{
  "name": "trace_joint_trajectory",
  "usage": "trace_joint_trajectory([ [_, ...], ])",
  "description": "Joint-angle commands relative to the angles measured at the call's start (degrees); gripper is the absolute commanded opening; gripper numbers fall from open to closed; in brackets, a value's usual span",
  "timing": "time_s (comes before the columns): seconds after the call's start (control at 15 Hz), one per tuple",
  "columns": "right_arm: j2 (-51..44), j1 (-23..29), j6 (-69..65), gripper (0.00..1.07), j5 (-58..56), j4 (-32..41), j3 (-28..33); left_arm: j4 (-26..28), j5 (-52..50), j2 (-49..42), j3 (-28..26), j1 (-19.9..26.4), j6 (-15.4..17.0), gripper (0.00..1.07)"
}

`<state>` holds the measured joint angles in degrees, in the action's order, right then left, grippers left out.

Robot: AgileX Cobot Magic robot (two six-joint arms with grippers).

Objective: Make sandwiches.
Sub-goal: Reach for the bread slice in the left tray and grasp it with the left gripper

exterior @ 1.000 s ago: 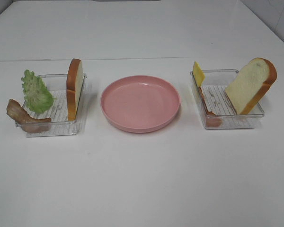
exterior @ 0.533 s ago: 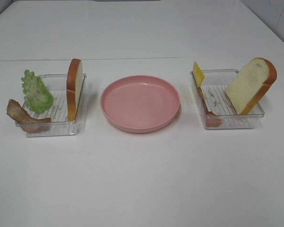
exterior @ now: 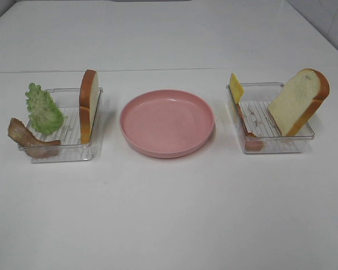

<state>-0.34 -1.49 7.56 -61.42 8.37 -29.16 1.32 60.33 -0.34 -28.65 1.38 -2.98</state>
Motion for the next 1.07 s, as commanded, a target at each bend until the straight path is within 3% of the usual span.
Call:
trace_joint_trajectory([
  [0.07, -0.8, -0.5, 0.3, 0.70, 0.5, -0.2, 0.1, 0.9, -1.4, 0.2, -1.2, 0.1, 1.3, 0.80],
  [0.2, -0.8, -0.5, 0.3, 0.70, 0.5, -0.2, 0.1, 0.6, -2.8, 3.3, -3.4, 0.1, 3.8, 0.78],
  [0.53, -0.8, -0.5, 0.3, 0.70, 0.5, -0.2, 0.1, 2.5, -6.6, 20.1, -9.3, 0.1, 3.8, 0.77],
  [0.6, -0.8, -0.5, 0.3, 0.70, 0.5, -0.2, 0.1, 4.5, -6.6, 28.5, -12.8, 0.1, 3.3, 0.77],
  [0.87, -0.8, -0.5, 0.3, 0.70, 0.5, -0.2, 0.1, 9.9, -3.4, 48.6, -23.7, 0.1, 1.9, 0.77],
  [1.07, -0.8, -0.5, 0.3, 0.70, 0.5, -0.2, 0.1, 13.3, 4.9, 68.1, -37.7, 0.1, 1.9, 0.77],
])
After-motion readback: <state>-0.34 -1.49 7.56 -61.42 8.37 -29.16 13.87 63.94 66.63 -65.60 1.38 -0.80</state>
